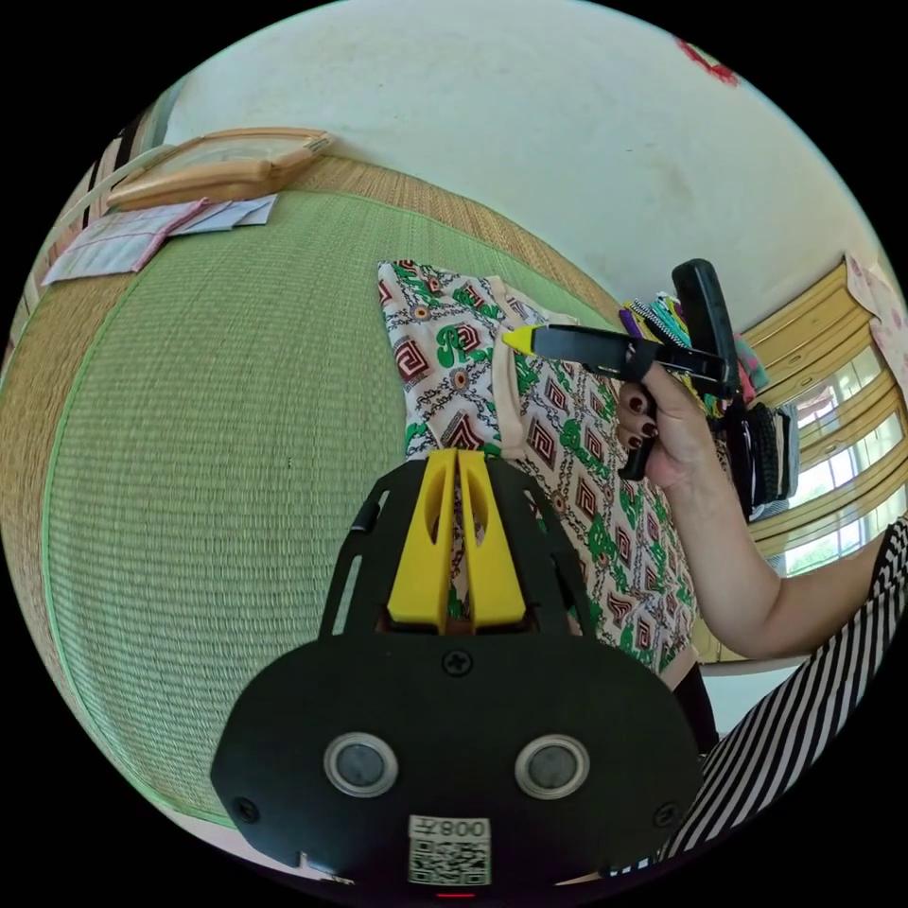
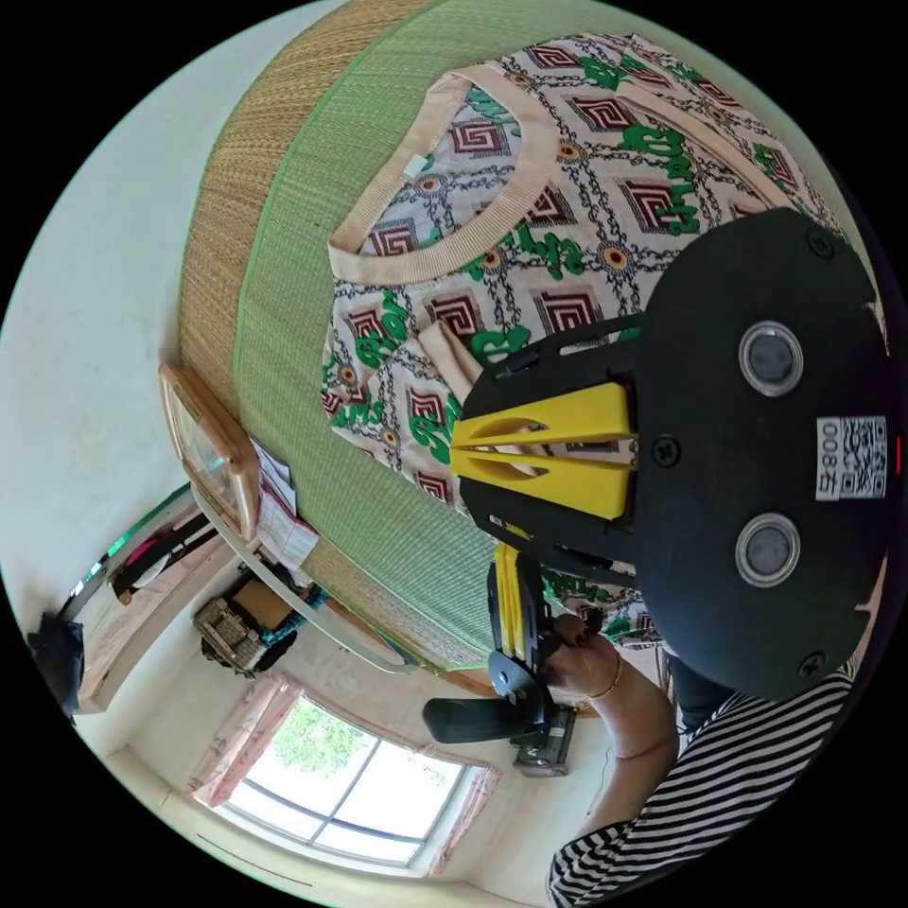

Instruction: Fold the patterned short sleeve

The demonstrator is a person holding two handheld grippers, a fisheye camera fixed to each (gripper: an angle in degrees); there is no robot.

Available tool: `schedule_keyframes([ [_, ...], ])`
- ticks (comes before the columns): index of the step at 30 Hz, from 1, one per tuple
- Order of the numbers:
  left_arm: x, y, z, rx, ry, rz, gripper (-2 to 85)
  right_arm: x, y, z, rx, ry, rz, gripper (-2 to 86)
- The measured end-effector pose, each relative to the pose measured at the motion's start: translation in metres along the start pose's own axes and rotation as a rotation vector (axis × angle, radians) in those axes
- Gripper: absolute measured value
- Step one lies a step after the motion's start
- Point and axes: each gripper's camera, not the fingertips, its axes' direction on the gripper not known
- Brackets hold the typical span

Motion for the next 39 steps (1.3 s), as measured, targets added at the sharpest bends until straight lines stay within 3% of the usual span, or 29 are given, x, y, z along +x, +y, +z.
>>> schedule_keyframes([
  [10,-0.008,0.035,-0.032,-0.024,-0.018,-0.043,0.3,-0.027,0.047,0.065,-0.142,0.011,-0.034,0.1],
  [18,-0.021,0.104,-0.1,0.006,0.106,-0.106,1.4,-0.025,0.109,-0.01,-0.019,-0.003,0.018,0.1],
  [29,-0.052,0.268,-0.191,-0.083,0.204,-0.303,3.9,-0.007,0.38,-0.138,0.195,-0.042,0.382,0.1],
  [35,-0.066,0.343,-0.201,-0.162,0.204,-0.364,5.6,-0.015,0.502,-0.138,0.289,-0.125,0.507,0.3],
  [39,-0.087,0.391,-0.19,-0.19,0.315,-0.447,7.3,-0.01,0.567,-0.113,0.273,-0.15,0.609,0.8],
])
